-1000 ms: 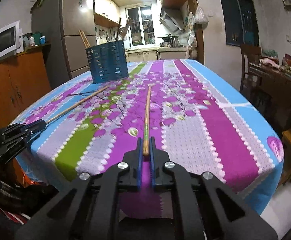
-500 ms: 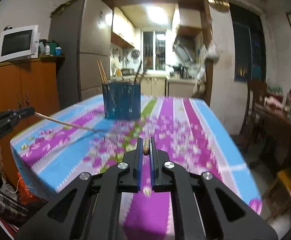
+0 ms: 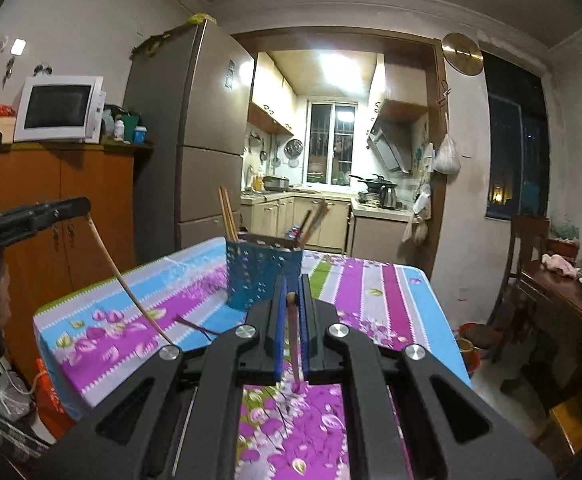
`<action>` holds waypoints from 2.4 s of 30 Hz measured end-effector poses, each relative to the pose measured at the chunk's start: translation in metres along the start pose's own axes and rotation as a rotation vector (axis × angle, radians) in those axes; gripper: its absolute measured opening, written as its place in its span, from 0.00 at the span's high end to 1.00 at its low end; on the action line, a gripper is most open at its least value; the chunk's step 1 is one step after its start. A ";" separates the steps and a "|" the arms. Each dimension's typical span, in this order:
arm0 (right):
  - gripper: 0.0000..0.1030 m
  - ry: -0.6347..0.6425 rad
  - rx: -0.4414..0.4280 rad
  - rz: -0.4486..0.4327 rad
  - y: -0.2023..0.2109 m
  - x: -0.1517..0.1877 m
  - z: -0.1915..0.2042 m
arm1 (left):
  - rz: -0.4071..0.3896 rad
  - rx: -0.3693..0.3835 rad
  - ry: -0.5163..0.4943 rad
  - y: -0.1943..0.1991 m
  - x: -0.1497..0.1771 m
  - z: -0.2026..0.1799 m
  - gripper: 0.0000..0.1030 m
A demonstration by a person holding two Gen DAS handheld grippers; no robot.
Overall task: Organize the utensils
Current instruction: 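Lift both held chopsticks and carry them over the blue holder, then lower the chopsticks into the holder and open both tools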
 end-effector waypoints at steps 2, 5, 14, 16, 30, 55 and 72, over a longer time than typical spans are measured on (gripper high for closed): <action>0.96 -0.008 -0.010 -0.003 -0.002 -0.006 -0.001 | 0.013 0.013 0.005 -0.003 -0.006 -0.002 0.93; 0.96 -0.018 -0.024 -0.008 -0.006 -0.015 -0.002 | 0.027 0.026 0.012 -0.009 -0.015 -0.004 0.93; 0.96 -0.006 -0.059 -0.039 -0.016 -0.039 0.010 | 0.116 0.072 0.085 -0.036 -0.032 0.005 0.93; 0.96 0.003 -0.073 -0.048 -0.020 -0.047 0.014 | 0.126 0.070 0.088 -0.039 -0.031 0.007 0.93; 0.96 -0.037 -0.144 -0.104 -0.060 -0.101 0.011 | 0.043 0.059 0.088 -0.072 -0.081 0.023 0.93; 0.96 -0.194 -0.061 -0.225 -0.239 -0.129 -0.044 | -0.001 -0.009 0.083 -0.252 -0.112 0.051 0.93; 0.93 -0.230 -0.058 -0.080 -0.279 -0.081 -0.031 | 0.041 -0.052 0.141 -0.270 -0.069 0.079 0.92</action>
Point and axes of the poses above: each gripper's, at about its wrist camera, not at the fingertips, and y roughly against the way its jaws point, z to its left, x to its underside, the point moved 2 cm from there along -y, roughly the way its jaws point, and after that the axes turned 8 degrees about y, right-handed, at the moved point
